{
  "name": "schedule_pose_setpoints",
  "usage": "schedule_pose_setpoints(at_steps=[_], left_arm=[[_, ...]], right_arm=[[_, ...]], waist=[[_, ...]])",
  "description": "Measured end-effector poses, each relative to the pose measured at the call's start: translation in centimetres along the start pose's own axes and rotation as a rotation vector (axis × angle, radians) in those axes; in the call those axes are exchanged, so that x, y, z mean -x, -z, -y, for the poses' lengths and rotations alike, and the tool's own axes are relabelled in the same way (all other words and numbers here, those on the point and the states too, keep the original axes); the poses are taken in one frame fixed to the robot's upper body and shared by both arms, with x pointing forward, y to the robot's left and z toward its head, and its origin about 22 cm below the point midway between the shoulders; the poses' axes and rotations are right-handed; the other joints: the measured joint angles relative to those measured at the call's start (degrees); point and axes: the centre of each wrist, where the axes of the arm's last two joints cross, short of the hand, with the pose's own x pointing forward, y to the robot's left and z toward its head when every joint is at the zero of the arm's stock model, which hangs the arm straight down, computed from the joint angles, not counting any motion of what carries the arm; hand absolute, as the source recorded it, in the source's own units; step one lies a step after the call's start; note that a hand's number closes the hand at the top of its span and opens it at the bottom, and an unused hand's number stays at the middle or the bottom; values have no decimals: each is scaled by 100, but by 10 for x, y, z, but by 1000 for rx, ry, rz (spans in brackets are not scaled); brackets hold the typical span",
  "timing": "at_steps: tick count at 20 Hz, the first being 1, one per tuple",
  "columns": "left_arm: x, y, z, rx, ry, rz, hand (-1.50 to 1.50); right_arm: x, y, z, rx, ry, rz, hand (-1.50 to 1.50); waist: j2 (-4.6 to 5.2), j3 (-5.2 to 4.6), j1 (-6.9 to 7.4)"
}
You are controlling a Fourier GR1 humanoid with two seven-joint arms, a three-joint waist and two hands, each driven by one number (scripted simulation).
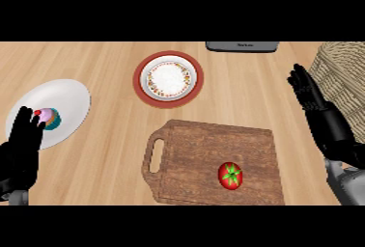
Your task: Pick the tomato from the cutting board and place it in the basket
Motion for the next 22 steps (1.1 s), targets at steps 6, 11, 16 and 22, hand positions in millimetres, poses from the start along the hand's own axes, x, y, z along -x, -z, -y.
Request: schedule_pose_setpoints(at_steps=[6, 11, 16, 22], left_arm=[[-11, 7, 14, 152, 137, 58, 0], [-9, 13, 26, 271, 238, 27, 0], [-4, 25, 38, 315, 290, 3, 0], [1, 25, 42, 319, 307, -14, 0]], right_arm=[[14, -1, -38, -183, 353, 76, 150], [-5, -5, -88, -343, 631, 438, -150], [-3, -43, -98, -260, 547, 504, -150], [-6, -45, -19, -270, 44, 379, -150]], waist=[[312, 135, -41], [321, 156, -175], [268, 123, -236], [221, 97, -330]])
